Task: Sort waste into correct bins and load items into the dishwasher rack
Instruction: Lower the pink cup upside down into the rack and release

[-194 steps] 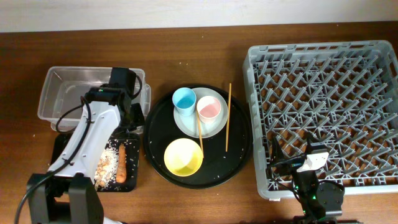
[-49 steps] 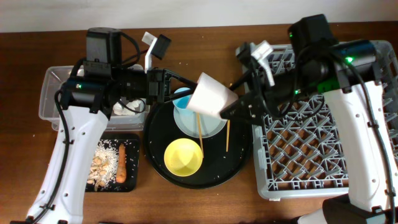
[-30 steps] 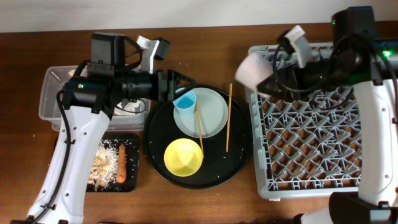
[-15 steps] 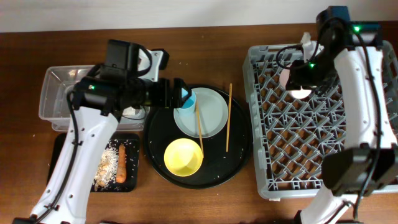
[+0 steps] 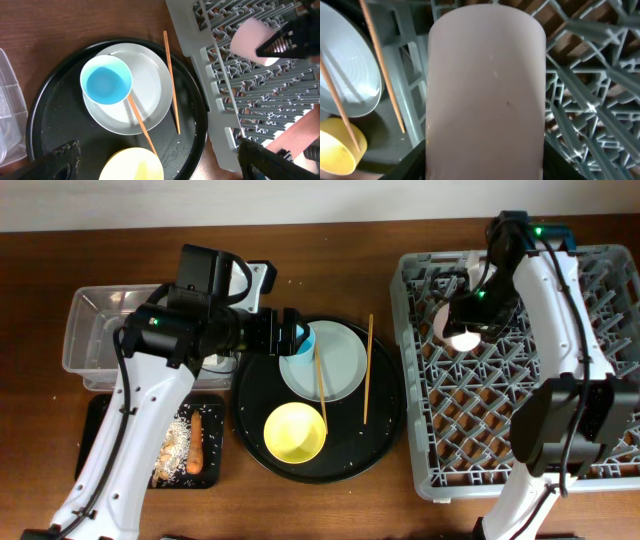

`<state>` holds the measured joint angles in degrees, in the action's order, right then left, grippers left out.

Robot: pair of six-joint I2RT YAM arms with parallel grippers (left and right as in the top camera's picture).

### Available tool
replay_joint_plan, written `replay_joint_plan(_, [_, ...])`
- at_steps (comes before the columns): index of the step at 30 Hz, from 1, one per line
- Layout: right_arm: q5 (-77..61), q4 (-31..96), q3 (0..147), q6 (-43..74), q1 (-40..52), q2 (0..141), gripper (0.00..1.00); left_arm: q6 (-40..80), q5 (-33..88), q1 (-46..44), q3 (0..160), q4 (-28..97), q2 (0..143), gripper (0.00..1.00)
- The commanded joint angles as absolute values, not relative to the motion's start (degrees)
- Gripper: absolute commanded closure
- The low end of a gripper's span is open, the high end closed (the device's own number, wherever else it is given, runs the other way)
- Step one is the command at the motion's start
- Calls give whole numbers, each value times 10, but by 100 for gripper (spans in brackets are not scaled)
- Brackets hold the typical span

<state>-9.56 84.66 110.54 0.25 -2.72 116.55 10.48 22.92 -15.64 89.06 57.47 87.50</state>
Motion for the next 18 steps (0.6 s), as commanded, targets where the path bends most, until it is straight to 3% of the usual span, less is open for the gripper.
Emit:
replay_joint_plan(1, [-105, 830, 1091, 7, -12, 1167, 69, 106, 224, -158, 889, 573, 877, 1])
replay_joint_plan(6, [-101, 814, 1074, 7, 8, 1167, 67, 106, 224, -158, 889, 574, 877, 1])
replay_joint_plan(9, [-101, 794, 1050, 7, 8, 1167, 27, 106, 224, -158, 889, 574, 877, 1])
replay_joint_plan(11, [-100, 786, 1051, 2, 8, 1167, 12, 106, 224, -158, 889, 575, 877, 2])
replay_joint_plan(13, [-101, 786, 1056, -1, 7, 1167, 6, 106, 224, -158, 889, 576, 877, 5])
replay_joint_plan(14, [-101, 792, 1065, -1, 7, 1167, 6, 106, 224, -158, 889, 576, 877, 16])
replay_joint_plan(16, [-101, 830, 1110, -1, 7, 1167, 6, 116, 197, -161, 889, 569, 877, 27])
replay_joint_plan(17, [-101, 902, 1177, -1, 7, 1167, 6, 144, 106, -184, 889, 557, 881, 69])
replay_joint_plan(18, [-101, 938, 1201, -1, 7, 1166, 6, 162, 70, -219, 889, 536, 902, 99])
